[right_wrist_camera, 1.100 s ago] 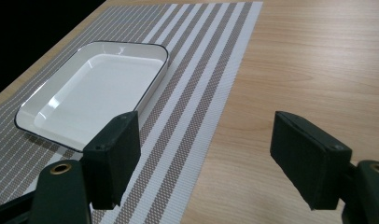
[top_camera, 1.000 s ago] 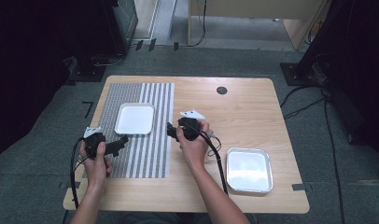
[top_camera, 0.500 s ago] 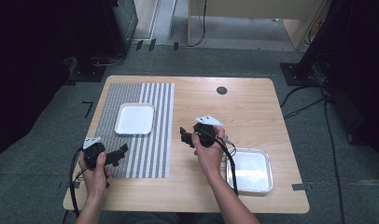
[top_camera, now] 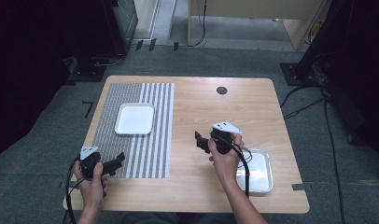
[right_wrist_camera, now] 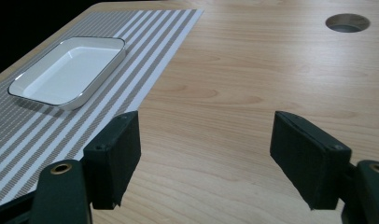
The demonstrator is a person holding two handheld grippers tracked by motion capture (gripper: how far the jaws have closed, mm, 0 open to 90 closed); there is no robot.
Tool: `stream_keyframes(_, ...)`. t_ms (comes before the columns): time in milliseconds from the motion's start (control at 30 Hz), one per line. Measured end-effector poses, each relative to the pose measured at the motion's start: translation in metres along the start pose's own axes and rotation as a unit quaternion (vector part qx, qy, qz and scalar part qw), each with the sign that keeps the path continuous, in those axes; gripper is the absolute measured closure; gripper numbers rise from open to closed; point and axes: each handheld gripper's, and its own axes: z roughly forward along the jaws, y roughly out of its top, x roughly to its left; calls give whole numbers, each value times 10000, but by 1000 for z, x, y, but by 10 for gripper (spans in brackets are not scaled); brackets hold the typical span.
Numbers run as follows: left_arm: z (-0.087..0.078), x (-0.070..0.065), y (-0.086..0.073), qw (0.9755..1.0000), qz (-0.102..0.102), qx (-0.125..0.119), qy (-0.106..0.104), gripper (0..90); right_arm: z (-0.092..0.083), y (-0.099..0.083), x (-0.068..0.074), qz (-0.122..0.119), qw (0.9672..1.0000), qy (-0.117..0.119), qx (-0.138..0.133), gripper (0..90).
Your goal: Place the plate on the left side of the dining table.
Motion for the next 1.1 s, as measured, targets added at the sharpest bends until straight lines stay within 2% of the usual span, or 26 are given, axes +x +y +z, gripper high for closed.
stream_keyframes(267,-8,4,-8,9999,108,42,53,0,-16,-9,-20,73,9998,-171,-31,253)
stream_keyframes(567,-9,12,-18,9993,186,273,188,0,-33,-18,-41,147,9994,-315,-61,253)
stream_keyframes(1100,-20,21,-28,9979,333,361,413,0,-63,-26,-78,322,9973,-624,-198,253)
